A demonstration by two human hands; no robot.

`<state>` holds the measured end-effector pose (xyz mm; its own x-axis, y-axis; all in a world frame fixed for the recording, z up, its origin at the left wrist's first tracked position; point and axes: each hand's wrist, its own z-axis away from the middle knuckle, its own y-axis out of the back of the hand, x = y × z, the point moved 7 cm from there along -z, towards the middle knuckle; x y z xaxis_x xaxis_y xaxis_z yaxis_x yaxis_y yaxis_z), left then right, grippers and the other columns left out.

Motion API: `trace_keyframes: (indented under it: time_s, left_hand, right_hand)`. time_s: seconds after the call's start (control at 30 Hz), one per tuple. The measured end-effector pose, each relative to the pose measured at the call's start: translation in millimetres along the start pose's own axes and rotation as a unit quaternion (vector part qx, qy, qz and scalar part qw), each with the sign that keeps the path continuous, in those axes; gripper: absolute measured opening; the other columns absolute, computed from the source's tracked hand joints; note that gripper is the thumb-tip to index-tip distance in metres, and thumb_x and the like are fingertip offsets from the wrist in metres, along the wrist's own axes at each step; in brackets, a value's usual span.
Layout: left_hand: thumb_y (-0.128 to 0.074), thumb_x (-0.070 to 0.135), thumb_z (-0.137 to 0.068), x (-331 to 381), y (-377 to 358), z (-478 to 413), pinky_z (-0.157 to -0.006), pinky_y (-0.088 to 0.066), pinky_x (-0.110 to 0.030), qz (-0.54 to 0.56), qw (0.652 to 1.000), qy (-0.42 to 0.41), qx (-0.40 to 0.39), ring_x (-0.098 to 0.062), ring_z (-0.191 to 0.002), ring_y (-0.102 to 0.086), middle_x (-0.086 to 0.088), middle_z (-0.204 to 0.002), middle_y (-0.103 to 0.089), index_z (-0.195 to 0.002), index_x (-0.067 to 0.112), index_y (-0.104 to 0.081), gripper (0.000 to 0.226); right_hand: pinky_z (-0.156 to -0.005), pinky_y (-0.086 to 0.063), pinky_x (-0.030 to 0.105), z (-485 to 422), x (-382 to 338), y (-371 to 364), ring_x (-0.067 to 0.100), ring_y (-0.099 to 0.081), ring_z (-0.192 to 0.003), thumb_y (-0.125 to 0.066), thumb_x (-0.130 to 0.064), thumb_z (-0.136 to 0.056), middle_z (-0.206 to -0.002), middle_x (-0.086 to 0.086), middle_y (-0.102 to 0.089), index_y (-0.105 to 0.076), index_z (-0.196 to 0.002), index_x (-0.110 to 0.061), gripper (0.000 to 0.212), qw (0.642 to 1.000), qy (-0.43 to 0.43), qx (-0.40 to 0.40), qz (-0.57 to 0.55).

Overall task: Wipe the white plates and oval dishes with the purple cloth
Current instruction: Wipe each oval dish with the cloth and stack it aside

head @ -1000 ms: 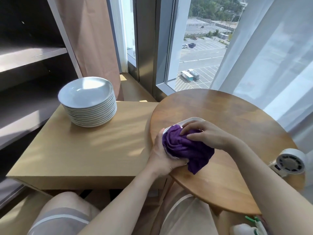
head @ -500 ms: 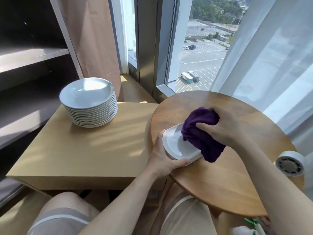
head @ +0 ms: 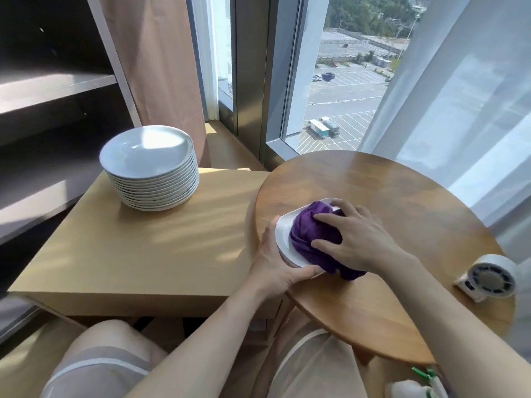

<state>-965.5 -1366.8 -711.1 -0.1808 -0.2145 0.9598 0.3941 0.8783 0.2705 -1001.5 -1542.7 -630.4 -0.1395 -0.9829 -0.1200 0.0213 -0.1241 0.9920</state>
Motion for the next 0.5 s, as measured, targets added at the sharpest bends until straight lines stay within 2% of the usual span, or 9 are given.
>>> trace_keyframes:
  time_s: [0.07,0.13,0.23,0.33,0.43,0.5]
  left_hand:
    - [-0.095,0.066,-0.046,1,-1,-1,-0.092,-0.042,-0.003,0.007,1.000,-0.007,-0.007,0.007,-0.126,-0.050,0.028,-0.135,-0.049,-0.131,0.070,-0.019,0.114]
    - [-0.099,0.054,-0.050,0,-2,-2,-0.094,-0.045,-0.009,0.019,1.000,-0.011,-0.013,0.003,-0.127,-0.051,0.026,-0.136,-0.050,-0.135,0.064,-0.020,0.117]
    - [-0.100,0.047,-0.051,0,-3,-3,-0.096,-0.047,-0.012,0.044,0.999,-0.011,-0.015,0.000,-0.128,-0.053,0.020,-0.140,-0.051,-0.139,0.057,-0.026,0.116]
    - [-0.101,0.045,-0.050,-2,-4,-4,-0.101,-0.049,-0.020,0.054,0.998,-0.007,-0.026,-0.002,-0.129,-0.054,0.019,-0.141,-0.051,-0.144,0.051,-0.026,0.120]
    - [-0.102,0.045,-0.047,-4,-3,-4,-0.098,-0.048,-0.014,0.047,0.999,0.003,-0.026,0.005,-0.125,-0.054,0.026,-0.138,-0.050,-0.138,0.061,-0.023,0.121]
    - [-0.102,0.044,-0.045,-5,-4,-3,-0.105,-0.048,-0.023,0.042,0.999,0.011,-0.030,0.000,-0.129,-0.053,0.021,-0.142,-0.049,-0.141,0.059,-0.020,0.126]
  right_hand:
    - [-0.119,-0.025,0.048,3,-8,-16,0.027,-0.025,-0.144,-0.048,-0.084,-0.079,-0.155,-0.017,-0.026,-0.042,-0.146,-0.053,0.074,0.999,0.004,-0.028,-0.032]
    - [-0.117,-0.027,0.050,-3,-14,-21,0.026,-0.025,-0.141,-0.046,-0.091,-0.069,-0.152,-0.018,-0.029,-0.041,-0.146,-0.053,0.086,0.999,-0.008,-0.028,-0.035]
    - [-0.109,-0.035,0.052,-15,-34,-23,0.031,-0.035,-0.132,-0.052,-0.080,-0.077,-0.149,-0.011,-0.037,-0.041,-0.143,-0.052,0.072,0.999,-0.014,-0.010,-0.034]
    - [-0.102,-0.037,0.052,-21,-53,-24,0.031,-0.040,-0.124,-0.055,-0.067,-0.085,-0.142,-0.008,-0.041,-0.048,-0.138,-0.051,0.056,0.999,0.000,0.017,-0.032]
    - [-0.102,-0.037,0.049,-19,-58,-23,0.027,-0.040,-0.123,-0.052,-0.063,-0.080,-0.137,-0.010,-0.043,-0.055,-0.135,-0.050,0.057,0.998,0.027,-0.024,-0.047]
    - [-0.101,-0.036,0.046,-14,-57,-22,0.024,-0.039,-0.123,-0.054,-0.060,-0.080,-0.135,-0.013,-0.043,-0.058,-0.134,-0.050,0.055,0.996,0.050,-0.049,-0.056]
